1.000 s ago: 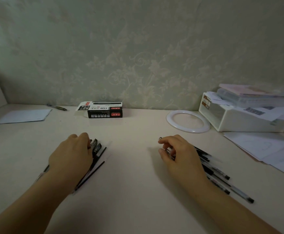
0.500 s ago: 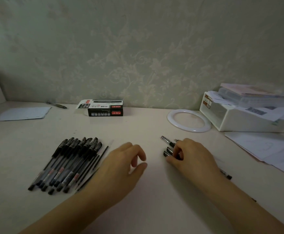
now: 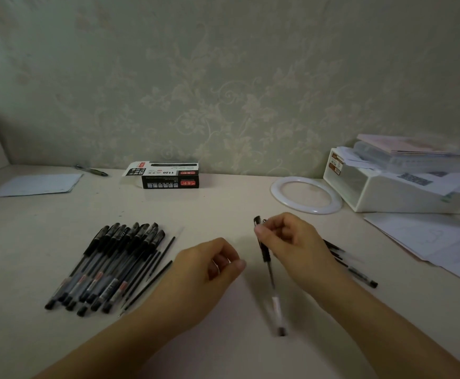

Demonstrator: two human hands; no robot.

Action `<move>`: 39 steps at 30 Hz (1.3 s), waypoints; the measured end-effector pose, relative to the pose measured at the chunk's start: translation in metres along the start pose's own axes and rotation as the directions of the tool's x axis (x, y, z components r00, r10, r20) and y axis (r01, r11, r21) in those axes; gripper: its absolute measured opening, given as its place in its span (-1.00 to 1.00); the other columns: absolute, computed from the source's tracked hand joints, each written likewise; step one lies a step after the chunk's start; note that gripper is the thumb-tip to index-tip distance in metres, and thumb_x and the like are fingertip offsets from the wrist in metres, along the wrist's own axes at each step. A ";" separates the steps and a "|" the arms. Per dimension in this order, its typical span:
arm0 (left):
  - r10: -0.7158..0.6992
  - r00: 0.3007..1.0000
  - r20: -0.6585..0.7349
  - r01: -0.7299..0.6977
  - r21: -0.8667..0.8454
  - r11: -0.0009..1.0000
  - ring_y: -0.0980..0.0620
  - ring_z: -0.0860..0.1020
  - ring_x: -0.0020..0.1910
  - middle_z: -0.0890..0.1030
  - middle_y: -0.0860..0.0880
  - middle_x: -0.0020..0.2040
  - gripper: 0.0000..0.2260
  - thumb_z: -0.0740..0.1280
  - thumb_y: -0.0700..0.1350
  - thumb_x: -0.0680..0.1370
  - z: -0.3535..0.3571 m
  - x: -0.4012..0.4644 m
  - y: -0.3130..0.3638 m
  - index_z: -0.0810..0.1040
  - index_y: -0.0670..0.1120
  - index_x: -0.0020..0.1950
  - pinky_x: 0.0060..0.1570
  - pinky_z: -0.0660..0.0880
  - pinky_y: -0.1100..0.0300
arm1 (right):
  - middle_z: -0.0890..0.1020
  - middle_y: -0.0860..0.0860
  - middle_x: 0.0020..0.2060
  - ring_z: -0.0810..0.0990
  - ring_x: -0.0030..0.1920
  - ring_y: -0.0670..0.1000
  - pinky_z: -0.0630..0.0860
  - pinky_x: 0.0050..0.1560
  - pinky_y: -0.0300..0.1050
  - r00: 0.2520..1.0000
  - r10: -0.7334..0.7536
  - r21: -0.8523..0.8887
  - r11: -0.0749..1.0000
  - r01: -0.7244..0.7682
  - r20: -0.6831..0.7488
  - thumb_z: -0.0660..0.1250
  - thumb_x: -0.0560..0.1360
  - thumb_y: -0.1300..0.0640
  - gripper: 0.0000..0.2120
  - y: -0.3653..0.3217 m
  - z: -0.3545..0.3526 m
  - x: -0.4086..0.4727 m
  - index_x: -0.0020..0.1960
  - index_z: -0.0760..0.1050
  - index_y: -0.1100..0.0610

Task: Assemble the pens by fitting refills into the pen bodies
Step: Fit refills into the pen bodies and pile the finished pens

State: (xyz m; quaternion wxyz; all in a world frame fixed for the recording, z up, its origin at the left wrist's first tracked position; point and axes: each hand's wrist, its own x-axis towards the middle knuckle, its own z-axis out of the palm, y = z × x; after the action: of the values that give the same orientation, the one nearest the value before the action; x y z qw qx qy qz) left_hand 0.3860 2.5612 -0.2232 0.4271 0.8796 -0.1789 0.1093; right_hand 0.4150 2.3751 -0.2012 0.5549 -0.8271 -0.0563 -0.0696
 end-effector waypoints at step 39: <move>0.078 0.989 -0.124 0.008 0.575 0.818 0.10 0.38 -0.54 0.39 0.02 -0.53 -0.41 -0.11 0.45 0.44 -0.008 0.009 0.000 0.33 -0.01 -0.37 -0.55 0.20 0.24 | 0.55 -0.01 -0.48 0.44 -0.47 -0.12 0.40 -0.40 -0.33 0.981 -0.166 0.294 0.947 0.130 0.100 0.38 0.52 0.01 -0.74 0.007 0.024 -0.007 -0.26 0.52 0.14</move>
State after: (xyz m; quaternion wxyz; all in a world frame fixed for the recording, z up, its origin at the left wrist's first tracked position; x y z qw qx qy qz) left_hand 0.3940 2.5650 -0.2153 0.1522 0.9538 -0.1231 0.2281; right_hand 0.4102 2.3942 -0.2179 0.6572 -0.7344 -0.1619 -0.0507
